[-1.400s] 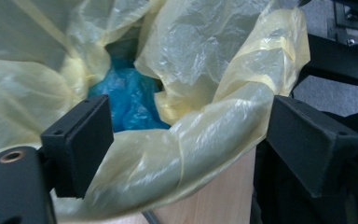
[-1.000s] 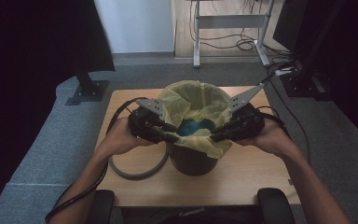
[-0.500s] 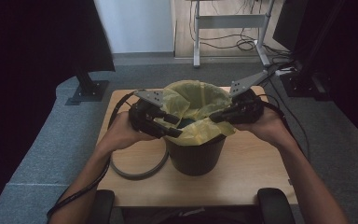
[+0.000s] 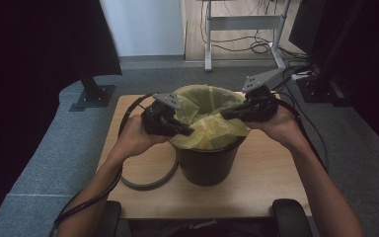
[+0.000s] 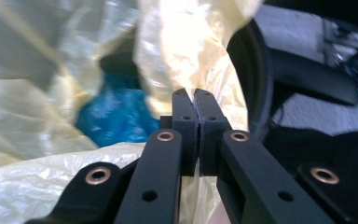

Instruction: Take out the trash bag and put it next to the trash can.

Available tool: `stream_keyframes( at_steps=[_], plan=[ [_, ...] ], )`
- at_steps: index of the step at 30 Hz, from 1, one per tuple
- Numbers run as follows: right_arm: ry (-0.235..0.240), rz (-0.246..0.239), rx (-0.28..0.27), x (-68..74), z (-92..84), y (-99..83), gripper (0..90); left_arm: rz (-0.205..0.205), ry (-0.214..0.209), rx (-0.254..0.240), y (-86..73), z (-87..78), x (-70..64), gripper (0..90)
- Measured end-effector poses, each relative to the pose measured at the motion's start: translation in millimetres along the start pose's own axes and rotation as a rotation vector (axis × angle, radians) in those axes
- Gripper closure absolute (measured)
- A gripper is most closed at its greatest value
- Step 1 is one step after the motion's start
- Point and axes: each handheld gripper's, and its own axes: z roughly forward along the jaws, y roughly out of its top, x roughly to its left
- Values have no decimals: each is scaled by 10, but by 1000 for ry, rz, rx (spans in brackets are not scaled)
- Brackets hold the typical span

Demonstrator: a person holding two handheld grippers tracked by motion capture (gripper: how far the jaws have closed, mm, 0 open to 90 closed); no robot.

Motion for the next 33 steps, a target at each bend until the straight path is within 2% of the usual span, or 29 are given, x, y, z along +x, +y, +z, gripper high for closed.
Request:
stream_keyframes(
  at_steps=[3, 8, 11, 14, 19, 22, 25, 28, 33],
  plan=[
    [2, 12, -27, -5, -31, -5, 790, -29, 41, -17, 10, -75, 87, 890],
    [-18, 28, -43, -21, -73, -27, 583, -76, 122, -22, 39, -186, 263, 891],
    [-25, 40, -43, -44, -80, -53, 520, -103, 152, -20, 53, -236, 372, 891],
    [-41, 49, -42, -61, -76, -77, 468, -135, 165, -27, 67, -287, 489, 891],
    [-73, 64, -35, -113, -82, -102, 433, -209, 220, -6, 61, -359, 739, 891],
    [-102, 75, -30, -160, -84, -122, 425, -264, 205, 5, 9, -347, 902, 890],
    [-131, 85, -20, -220, -65, -158, 412, -293, 172, 32, -61, -274, 1004, 874],
    [-181, 100, -6, -287, -36, -204, 361, -314, 141, 43, -126, -193, 1065, 786],
    [-271, 130, 17, -409, 22, -274, 200, -339, 114, 45, -157, -92, 1117, 600]
  ],
)
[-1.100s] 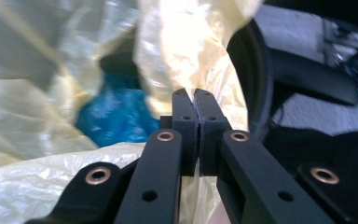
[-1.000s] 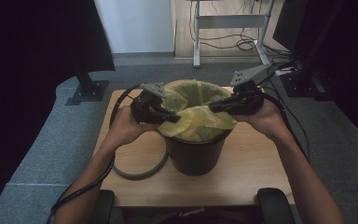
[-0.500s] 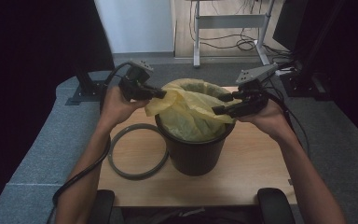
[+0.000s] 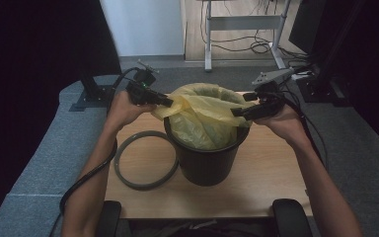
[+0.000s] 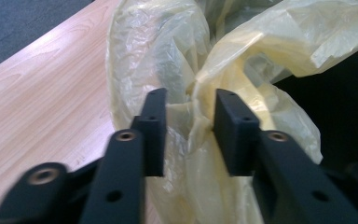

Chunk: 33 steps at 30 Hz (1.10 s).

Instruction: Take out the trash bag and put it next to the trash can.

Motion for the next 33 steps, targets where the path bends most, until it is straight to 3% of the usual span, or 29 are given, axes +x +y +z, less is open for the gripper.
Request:
stream_keyframes(
  at_steps=[5, 9, 15, 16, 21, 25, 26, 29, 31, 33],
  plan=[
    [-33, 33, 47, -85, 134, -29, 144, -9, -13, 38, 38, 130, -2, 513],
    [-46, 53, 99, -169, 263, -65, 165, -6, 1, 66, 43, 214, 14, 579],
    [-39, 74, 150, -269, 349, -90, 516, 8, 40, 29, 80, 156, -22, 691],
    [-23, 81, 143, -279, 348, -83, 566, 10, 49, 18, 93, 135, -34, 722],
    [-93, 59, 116, -242, 308, 7, 713, 38, 80, -3, 146, 75, -95, 843],
    [-128, 37, 82, -223, 262, 83, 791, 57, 96, -11, 166, 65, -133, 869],
    [-122, 20, 53, -212, 223, 135, 841, 63, 98, -23, 170, 59, -146, 876],
    [-102, 18, 31, -187, 197, 178, 845, 83, 96, -47, 192, 21, -184, 878],
    [-37, 2, -1, -113, 166, 260, 847, 98, 80, -74, 214, -20, -226, 879],
    [-3, -7, -17, -70, 162, 303, 847, 128, 55, -102, 250, -71, -305, 878]
  ],
)
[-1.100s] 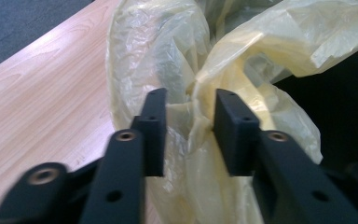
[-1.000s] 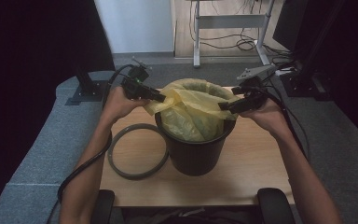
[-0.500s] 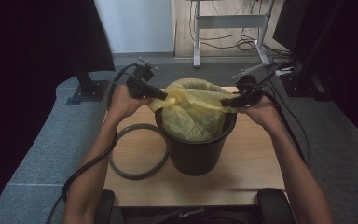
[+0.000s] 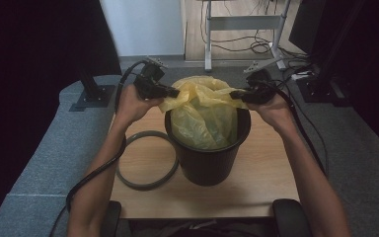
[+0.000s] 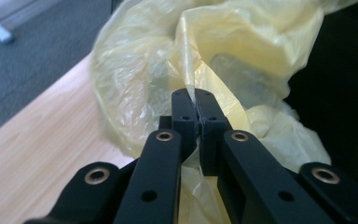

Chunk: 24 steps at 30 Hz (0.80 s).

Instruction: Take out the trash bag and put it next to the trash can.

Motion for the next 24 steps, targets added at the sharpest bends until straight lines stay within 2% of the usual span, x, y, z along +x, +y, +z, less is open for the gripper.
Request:
stream_keyframes(
  at_steps=[1, 2, 4, 6, 7, 8, 13, 14, 16, 17, 18, 19, 22, 24],
  plan=[
    [0, 0, 0, 0, 0, 0, 847, 0, 0, 0, 0, 0, 0, 878],
    [45, -6, -23, 50, 4, 53, 846, 16, -7, -14, 30, -15, -55, 878],
    [60, -8, -30, 69, 9, 69, 847, 31, -17, -22, 46, -19, -88, 878],
    [102, -24, -43, 127, 34, 111, 846, 52, -29, -32, 80, -13, -162, 877],
    [136, -37, -50, 182, 66, 138, 845, 76, -46, -37, 105, 4, -222, 876],
    [136, -37, -50, 182, 66, 138, 845, 76, -46, -37, 105, 4, -222, 876],
    [221, -79, -60, 294, 178, 147, 828, 116, -93, -39, 149, 80, -339, 874],
    [255, -90, -50, 322, 222, 144, 758, 134, -116, -40, 162, 107, -374, 873],
    [263, -106, -39, 358, 263, 147, 621, 156, -140, -39, 181, 139, -419, 873],
    [263, -106, -39, 358, 263, 147, 621, 156, -140, -39, 181, 139, -419, 873],
    [250, -127, -28, 409, 322, 159, 448, 180, -156, -31, 203, 174, -462, 872],
    [251, -129, -27, 426, 340, 162, 404, 186, -165, -28, 213, 193, -483, 871],
    [278, -137, -24, 491, 404, 173, 333, 208, -190, -23, 240, 253, -547, 871],
    [290, -143, -17, 535, 446, 177, 348, 217, -215, -24, 252, 294, -586, 869]
  ],
)
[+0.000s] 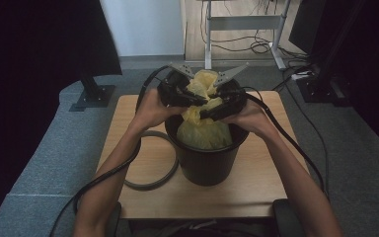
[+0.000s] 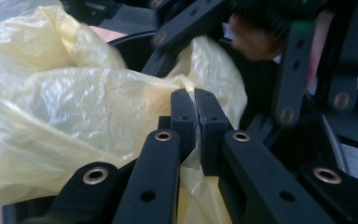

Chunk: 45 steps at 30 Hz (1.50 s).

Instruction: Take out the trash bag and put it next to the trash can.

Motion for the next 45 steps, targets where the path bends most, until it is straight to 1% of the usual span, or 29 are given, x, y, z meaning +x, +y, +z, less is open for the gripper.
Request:
stream_keyframes(
  at_steps=[1, 2, 3, 4, 5, 6, 7, 8, 9, 10, 13, 15, 18, 21, 23, 24, 27, 28, 29, 30, 31, 32, 34, 36, 37, 39, 42, 44, 45],
  plan=[
    [0, -3, 6, 13, 21, 2, 410, 4, -13, -4, 7, 24, -13, 865],
    [8, -8, 5, 24, 37, 3, 503, 8, -11, 2, 13, 41, -21, 858],
    [18, -14, 5, 36, 46, 3, 580, 2, 6, 2, 19, 46, -28, 843],
    [9, -28, 1, 50, 51, 2, 614, 7, 17, -3, 21, 31, -29, 839],
    [-11, -32, -2, 63, 53, -3, 659, 4, 9, -28, 20, 2, -31, 823],
    [-30, -27, 7, 61, 52, -9, 705, 4, 44, -52, 19, -51, -39, 766],
    [-37, -31, 16, 51, 45, -20, 782, -5, 75, -64, 26, -102, -42, 577],
    [-34, -32, 4, 44, 31, -34, 791, -4, 73, -70, 19, -154, -42, 503],
    [-29, -22, -5, 30, 12, -45, 799, 0, 74, -74, 9, -200, -42, 498],
    [-30, -17, -14, 17, -10, -51, 806, -3, 77, -72, -4, -240, -44, 446],
    [-36, -6, -8, -15, -78, -65, 814, 2, 108, -63, -65, -334, -53, 325],
    [-44, -6, -2, -37, -131, -76, 815, -4, 112, -68, -124, -381, -38, 257],
    [-34, -10, 2, -51, -216, -80, 815, -17, 82, -77, -218, -377, 13, 219],
    [-3, -9, -28, -43, -280, -50, 814, -10, 41, -65, -265, -257, 37, 209],
    [17, -4, -42, -27, -293, -17, 814, 7, 19, -49, -264, -149, 31, 212],
    [21, -11, -41, -12, -289, 4, 814, 15, 9, -41, -258, -93, 23, 218],
    [56, -32, -48, 41, -257, 64, 813, 47, -16, -11, -239, 51, -5, 308],
    [64, -40, -47, 55, -240, 78, 813, 53, -29, -8, -238, 79, -10, 350],
    [67, -45, -40, 66, -221, 85, 813, 63, -42, -3, -240, 98, -13, 420],
    [68, -46, -35, 73, -203, 86, 812, 76, -40, 7, -248, 112, -17, 500],
    [69, -47, -28, 71, -193, 81, 809, 80, -37, 15, -259, 120, -18, 542],
    [74, -43, -25, 65, -187, 72, 804, 85, -44, 23, -274, 122, -14, 613],
    [89, -28, -30, 41, -191, 49, 770, 101, -41, 32, -303, 114, -14, 689],
    [83, -23, -31, 30, -211, 36, 638, 89, -6, 41, -330, 89, -5, 758],
    [80, -22, -28, 27, -232, 32, 582, 79, 0, 35, -348, 66, 10, 785],
    [74, -20, -31, 25, -297, 25, 466, 69, 12, 35, -388, 11, 44, 807],
    [42, -4, -32, -5, -411, 24, 246, 52, 9, 30, -453, -77, 80, 813],
    [-26, -2, -14, -42, -455, 15, 135, 58, -7, 35, -484, -116, 79, 814],
    [-61, 5, -7, -62, -460, 9, 103, 68, -13, 41, -492, -124, 70, 814]
  ],
)
